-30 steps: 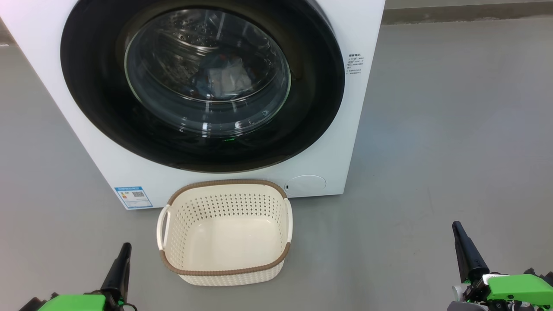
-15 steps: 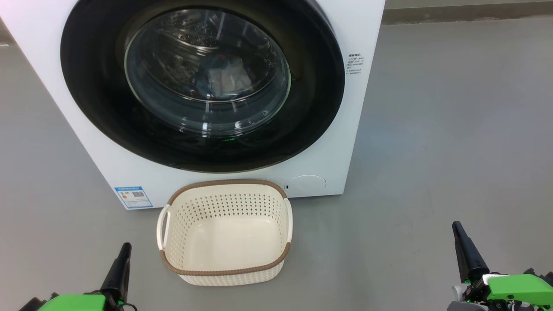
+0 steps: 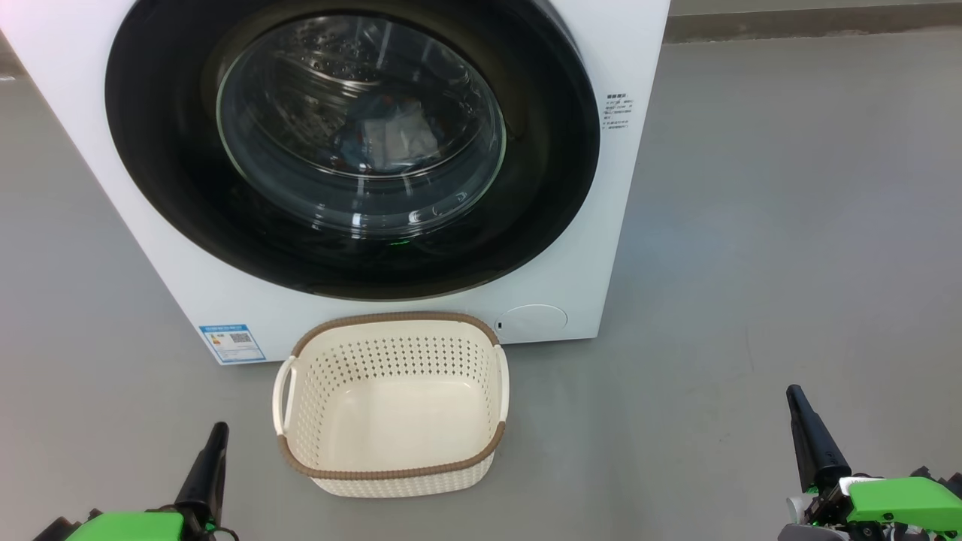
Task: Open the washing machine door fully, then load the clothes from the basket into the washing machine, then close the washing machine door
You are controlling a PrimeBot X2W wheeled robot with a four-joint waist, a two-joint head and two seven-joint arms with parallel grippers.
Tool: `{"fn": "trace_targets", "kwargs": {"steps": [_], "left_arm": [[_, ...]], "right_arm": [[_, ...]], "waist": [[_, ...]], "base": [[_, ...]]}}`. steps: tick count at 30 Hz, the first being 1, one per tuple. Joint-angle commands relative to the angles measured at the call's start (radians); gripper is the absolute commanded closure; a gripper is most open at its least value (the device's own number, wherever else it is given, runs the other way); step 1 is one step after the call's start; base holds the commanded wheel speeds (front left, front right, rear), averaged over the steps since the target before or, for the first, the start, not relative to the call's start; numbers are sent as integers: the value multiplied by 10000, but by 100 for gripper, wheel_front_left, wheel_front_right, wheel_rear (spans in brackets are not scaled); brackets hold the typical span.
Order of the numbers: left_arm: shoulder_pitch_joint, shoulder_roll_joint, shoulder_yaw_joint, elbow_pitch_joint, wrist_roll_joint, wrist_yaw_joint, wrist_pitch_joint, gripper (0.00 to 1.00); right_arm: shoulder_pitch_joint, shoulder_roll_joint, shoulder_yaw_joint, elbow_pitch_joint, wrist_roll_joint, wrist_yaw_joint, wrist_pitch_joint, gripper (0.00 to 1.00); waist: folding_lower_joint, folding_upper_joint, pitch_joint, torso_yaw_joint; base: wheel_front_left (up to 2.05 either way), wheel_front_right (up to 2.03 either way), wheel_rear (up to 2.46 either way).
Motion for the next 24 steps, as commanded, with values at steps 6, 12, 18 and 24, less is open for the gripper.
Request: {"fn": "trace_targets", "kwargs": {"steps": [6, 12, 18, 24], "left_arm": [[-418, 190, 342, -194, -75, -100, 59, 100], [-418, 190, 342, -194, -75, -100, 59, 100], [-418, 190, 342, -194, -75, -100, 59, 100], [-418, 190, 342, -194, -75, -100, 59, 100]], "right_arm": [[-410, -36, 224, -246, 1, 16, 76, 100], [-410, -35, 222, -246, 0, 16, 77, 100], [-410, -34, 221, -246, -1, 16, 78, 100], [-411, -33, 220, -246, -2, 16, 79, 100]], "waist": [[0, 0, 0, 0], [0, 0, 0, 0], [0, 0, 0, 0], [0, 0, 0, 0]], "base": [[0, 0, 0], [0, 0, 0], [0, 0, 0], [0, 0, 0]]}}
